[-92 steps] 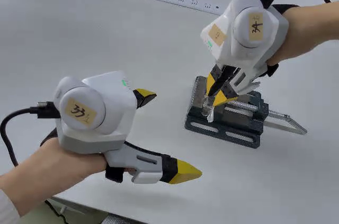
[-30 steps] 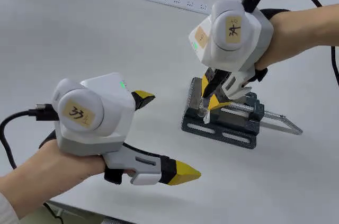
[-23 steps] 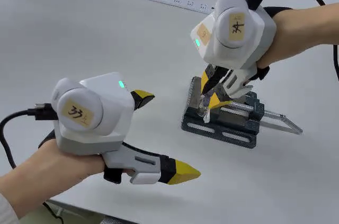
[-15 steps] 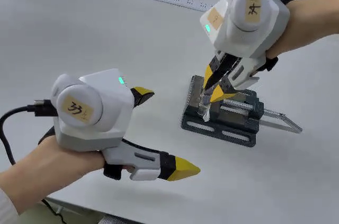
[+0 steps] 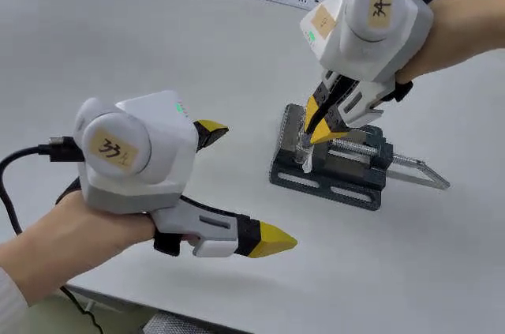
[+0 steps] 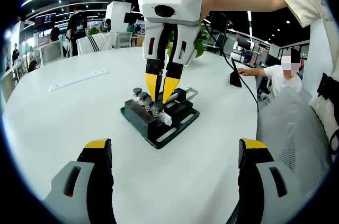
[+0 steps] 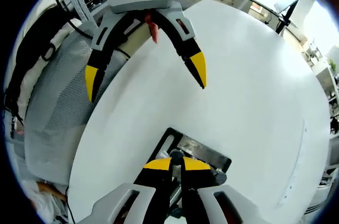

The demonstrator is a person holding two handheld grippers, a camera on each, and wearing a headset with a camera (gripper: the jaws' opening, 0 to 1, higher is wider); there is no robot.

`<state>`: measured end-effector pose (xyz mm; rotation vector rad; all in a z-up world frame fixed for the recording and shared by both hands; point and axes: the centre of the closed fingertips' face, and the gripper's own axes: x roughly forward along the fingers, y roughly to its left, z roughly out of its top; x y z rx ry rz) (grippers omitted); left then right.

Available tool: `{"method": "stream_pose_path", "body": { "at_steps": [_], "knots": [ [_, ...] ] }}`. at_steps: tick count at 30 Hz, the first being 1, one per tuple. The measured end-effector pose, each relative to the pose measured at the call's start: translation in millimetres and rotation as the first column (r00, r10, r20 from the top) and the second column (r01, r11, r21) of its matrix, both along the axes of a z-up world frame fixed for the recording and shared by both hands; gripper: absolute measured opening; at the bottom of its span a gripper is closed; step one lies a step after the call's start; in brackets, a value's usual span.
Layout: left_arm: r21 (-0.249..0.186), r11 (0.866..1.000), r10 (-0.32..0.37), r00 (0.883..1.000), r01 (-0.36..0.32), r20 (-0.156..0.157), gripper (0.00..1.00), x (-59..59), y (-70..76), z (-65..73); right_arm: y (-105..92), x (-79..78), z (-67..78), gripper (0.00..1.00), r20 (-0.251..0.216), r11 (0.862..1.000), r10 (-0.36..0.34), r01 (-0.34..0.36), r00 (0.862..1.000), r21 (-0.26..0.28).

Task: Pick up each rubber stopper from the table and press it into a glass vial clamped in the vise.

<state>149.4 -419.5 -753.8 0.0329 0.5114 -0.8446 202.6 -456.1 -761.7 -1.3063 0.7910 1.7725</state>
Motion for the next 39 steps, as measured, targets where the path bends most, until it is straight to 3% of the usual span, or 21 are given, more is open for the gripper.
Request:
{"method": "stream_pose_path", "body": {
  "at_steps": [11,39],
  "knots": [
    [0.002,1.0,-0.004,1.0,0.004,-0.006,0.99,-1.7,-1.1,-3.1,1.5,2.8,-1.5,0.01,-0.011,0.999,-0.04,0.04,0.999,-0.009],
    [-0.001,1.0,-0.01,1.0,0.01,-0.008,0.99,-2.4,-1.3,-5.5,1.1,3.2,-1.5,0.0,-0.002,0.999,-0.037,0.037,0.999,-0.024]
  ]
}}
